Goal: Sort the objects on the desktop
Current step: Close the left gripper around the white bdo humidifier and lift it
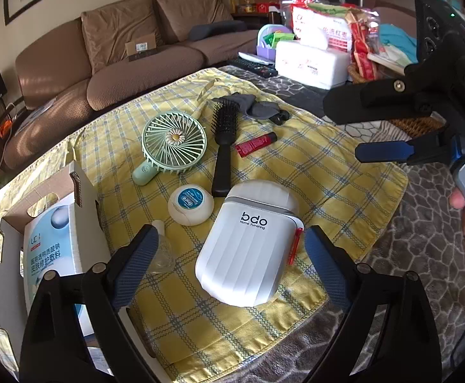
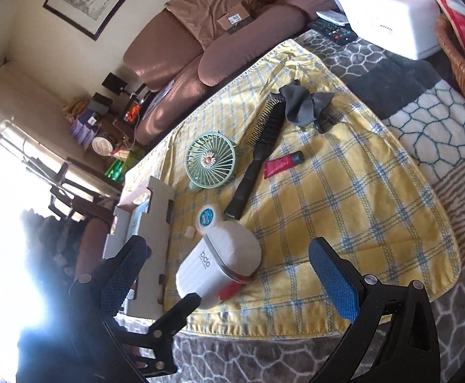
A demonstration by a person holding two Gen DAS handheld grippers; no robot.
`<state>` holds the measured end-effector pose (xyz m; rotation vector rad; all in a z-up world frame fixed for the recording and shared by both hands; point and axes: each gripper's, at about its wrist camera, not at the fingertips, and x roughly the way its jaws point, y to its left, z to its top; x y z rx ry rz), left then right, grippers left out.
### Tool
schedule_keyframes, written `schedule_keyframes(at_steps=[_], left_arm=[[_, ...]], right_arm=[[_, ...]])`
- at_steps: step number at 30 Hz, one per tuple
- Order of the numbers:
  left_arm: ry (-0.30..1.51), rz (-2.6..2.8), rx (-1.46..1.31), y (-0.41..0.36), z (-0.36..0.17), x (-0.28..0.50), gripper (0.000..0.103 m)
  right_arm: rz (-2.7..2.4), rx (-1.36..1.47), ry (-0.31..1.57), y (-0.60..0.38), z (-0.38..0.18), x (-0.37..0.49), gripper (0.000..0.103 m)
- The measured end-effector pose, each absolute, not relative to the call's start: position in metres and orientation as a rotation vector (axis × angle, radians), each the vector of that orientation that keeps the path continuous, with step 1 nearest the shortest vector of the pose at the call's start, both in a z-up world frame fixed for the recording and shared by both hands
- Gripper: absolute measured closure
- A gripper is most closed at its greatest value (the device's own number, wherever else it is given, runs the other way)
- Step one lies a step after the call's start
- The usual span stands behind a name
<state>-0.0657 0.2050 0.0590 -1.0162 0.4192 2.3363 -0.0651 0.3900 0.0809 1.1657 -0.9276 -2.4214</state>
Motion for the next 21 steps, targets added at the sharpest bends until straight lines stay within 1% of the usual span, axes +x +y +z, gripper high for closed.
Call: schedule_keyframes(at_steps=[2,5,9,14,17,20,21], left_arm=[[0.431,2.319,-1.032,0.206,0.052,-0.07,0.017],[0.492,2.312,-1.027,0.21,0.044,-0.071,0.016],[0.481,2.256,-1.054,0.211,0.035,-0.074,0.014],[0.38,2.241,-1.087,0.205,0.031,-0.083,0.01],[0.336,2.177,-1.094,0.2,0.027,-0.083,0.008],[0.405,2.16,-1.094,0.204,0.017,-0.076,0.008],[0.437,2.179,-1.089,0.207,0.016,-0.075,0.014]], right_arm=[[-2.39,1.16,-0.941,0.391,0.079,-0.074,0.005],[-2.347,1.195,-0.932,0.386,0.071,-0.087,0.017],[-2.298,1.293,-0.89,0.374,0.054,-0.097,0.021],[-2.268,1.375,-0.847,0.363,0.042,-0.099,0.021],[-2.244,1.385,-0.854,0.361,0.037,-0.1,0.021],[-2.223,1.402,-0.865,0.36,0.033,-0.101,0.021],[-2.219,1.408,-0.857,0.359,0.032,-0.101,0.021]])
